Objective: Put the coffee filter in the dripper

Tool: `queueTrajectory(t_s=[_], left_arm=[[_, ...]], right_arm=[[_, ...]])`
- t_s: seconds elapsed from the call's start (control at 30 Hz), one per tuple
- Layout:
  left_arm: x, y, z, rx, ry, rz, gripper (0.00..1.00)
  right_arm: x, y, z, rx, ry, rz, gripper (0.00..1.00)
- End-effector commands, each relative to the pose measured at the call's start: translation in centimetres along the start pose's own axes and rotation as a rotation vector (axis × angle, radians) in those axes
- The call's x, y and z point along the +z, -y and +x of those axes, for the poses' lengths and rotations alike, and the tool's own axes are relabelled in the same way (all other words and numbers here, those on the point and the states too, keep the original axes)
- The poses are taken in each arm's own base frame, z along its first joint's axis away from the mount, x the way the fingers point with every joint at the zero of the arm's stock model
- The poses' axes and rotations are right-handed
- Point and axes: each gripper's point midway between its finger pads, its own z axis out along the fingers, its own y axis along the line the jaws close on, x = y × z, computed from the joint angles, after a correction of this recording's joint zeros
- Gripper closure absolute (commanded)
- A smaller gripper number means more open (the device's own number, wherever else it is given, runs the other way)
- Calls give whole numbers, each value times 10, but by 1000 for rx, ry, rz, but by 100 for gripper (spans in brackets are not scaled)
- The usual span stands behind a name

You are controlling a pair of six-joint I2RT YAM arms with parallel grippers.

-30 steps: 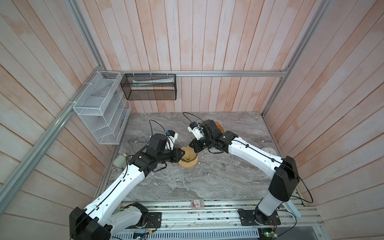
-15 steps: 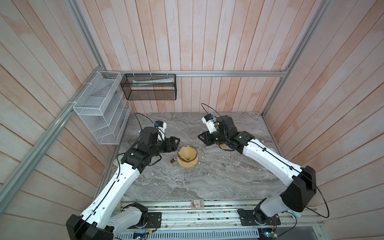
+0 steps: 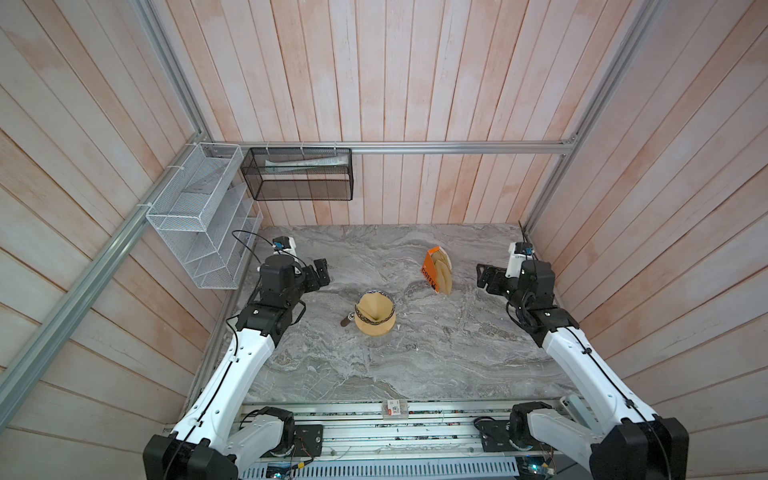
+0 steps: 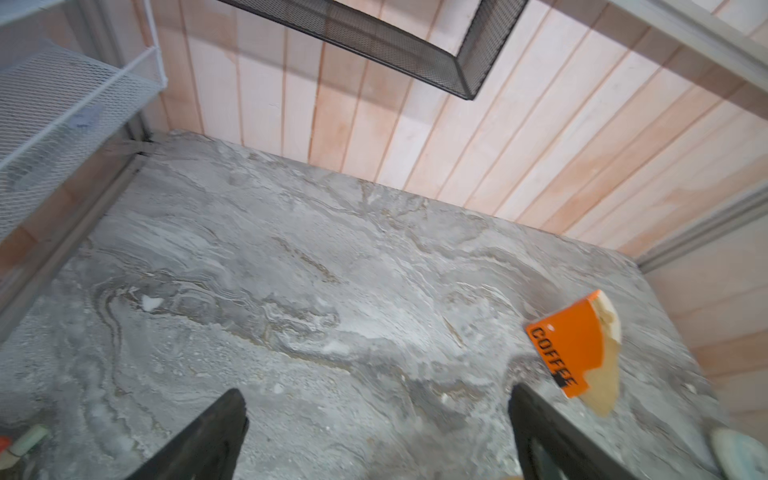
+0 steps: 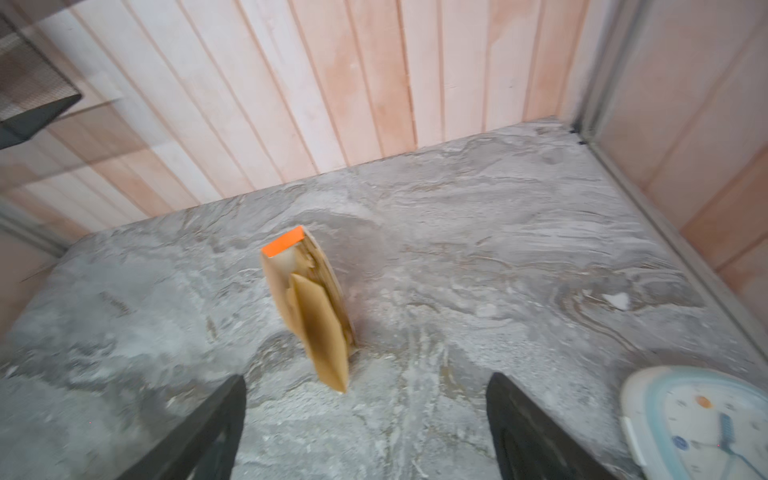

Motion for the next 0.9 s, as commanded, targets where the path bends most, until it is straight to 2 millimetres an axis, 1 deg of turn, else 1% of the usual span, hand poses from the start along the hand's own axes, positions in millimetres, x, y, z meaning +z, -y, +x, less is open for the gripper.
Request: queueTrajectory(t_s=[0.0, 0.07, 0.17, 0.27, 0.37, 0.43, 0.53, 0.67, 0.73, 0.87], left_arm=[[4, -19, -15, 50, 139, -92, 0], [10, -29, -7, 79, 161, -135, 0], [18, -37, 6, 131, 199, -152, 0], [21, -44, 16, 181, 244, -168, 0], [25, -54, 23, 220, 286, -195, 0], [30, -60, 30, 241, 291, -197, 0], [39, -70, 41, 265, 283, -207, 0], [51, -81, 50, 260, 291, -192, 0], [58, -83, 55, 262, 284, -167, 0], [71, -84, 74, 281, 257, -83, 0]], right_arm=[[-3, 37, -9, -2, 124, 135, 9], [-5, 58, -2, -10, 162, 229, 9], [-7, 81, 9, -27, 229, 324, 9], [-3, 92, 21, -14, 279, 347, 9], [6, 102, 36, -38, 281, 383, 9], [12, 106, 45, -61, 248, 403, 9], [19, 111, 53, -82, 247, 420, 9], [20, 115, 58, -92, 285, 428, 9], [20, 113, 54, -101, 306, 420, 8], [20, 106, 47, -137, 369, 382, 8]])
